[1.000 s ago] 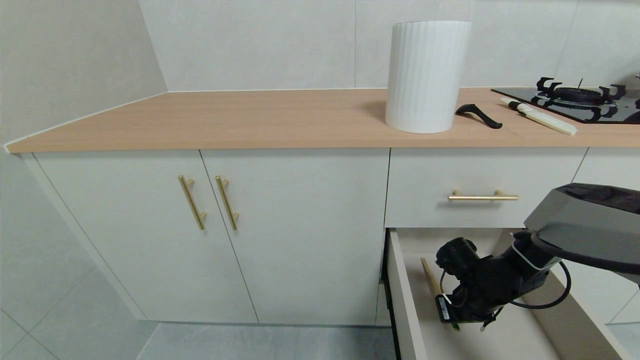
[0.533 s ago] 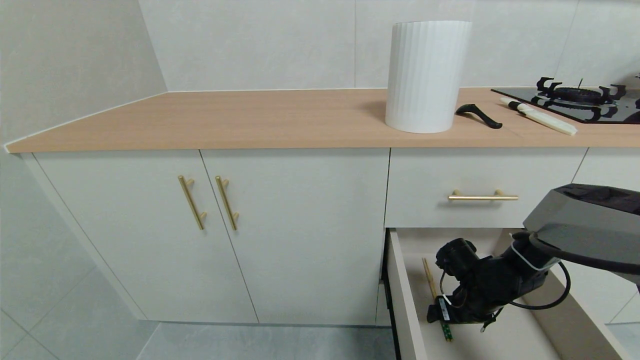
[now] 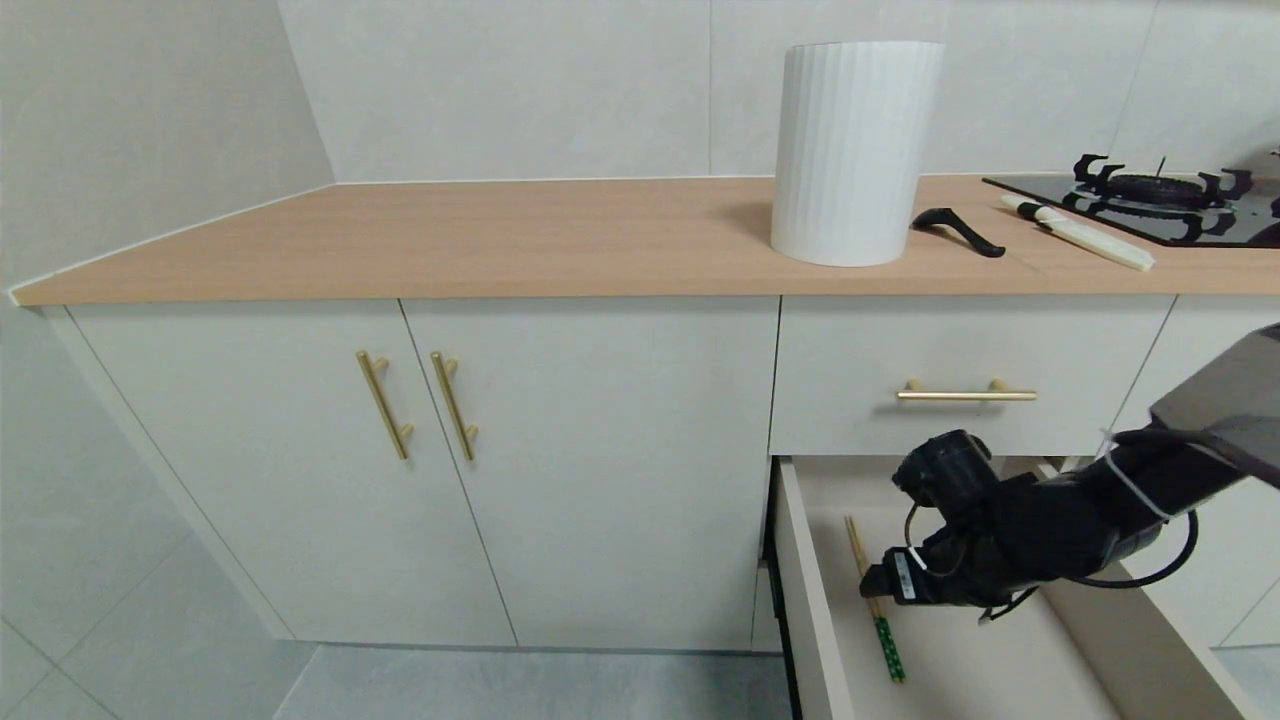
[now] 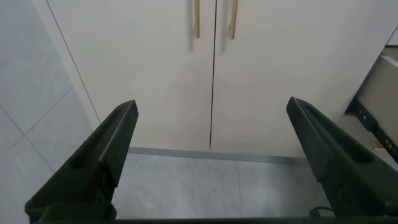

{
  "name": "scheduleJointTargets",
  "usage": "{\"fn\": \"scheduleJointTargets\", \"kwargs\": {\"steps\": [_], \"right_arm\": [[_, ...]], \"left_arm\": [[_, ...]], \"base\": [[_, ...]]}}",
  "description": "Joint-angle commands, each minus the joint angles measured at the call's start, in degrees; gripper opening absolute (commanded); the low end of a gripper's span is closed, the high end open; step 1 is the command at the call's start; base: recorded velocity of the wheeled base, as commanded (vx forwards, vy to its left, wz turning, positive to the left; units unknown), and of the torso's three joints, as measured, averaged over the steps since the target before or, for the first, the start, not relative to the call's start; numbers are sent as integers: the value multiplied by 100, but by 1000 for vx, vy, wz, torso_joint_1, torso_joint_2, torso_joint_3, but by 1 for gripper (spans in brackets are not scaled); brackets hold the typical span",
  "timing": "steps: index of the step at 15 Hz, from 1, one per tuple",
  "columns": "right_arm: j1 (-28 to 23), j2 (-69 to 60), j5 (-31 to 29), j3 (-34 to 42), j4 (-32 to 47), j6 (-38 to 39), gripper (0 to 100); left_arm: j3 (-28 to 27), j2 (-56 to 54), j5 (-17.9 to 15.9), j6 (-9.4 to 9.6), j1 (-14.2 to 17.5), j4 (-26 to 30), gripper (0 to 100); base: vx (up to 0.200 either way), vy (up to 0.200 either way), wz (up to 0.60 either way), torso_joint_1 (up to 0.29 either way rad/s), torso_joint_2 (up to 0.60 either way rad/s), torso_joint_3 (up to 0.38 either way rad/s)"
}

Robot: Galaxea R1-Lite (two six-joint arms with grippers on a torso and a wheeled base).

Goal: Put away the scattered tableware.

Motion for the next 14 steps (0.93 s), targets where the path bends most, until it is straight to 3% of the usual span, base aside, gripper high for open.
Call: {"fn": "scheduleJointTargets", "kwargs": {"steps": [1,9,14], "right_arm": [[-229,-1702,-8,209,172,-247,100],[-361,-3486,-52,341,629,-1047,100],[-361,-3495,-52,359,629,-1064,100]], "left_arm": [[0,2,-2,-2,1,-1,100],[0,2,7,-2,1,-1,100],[0,2,-2,-2,1,-1,100]], "base": [[0,0,0,0,0,0],[0,0,0,4,-12,-5],[0,0,0,97,-308,-260]]}}
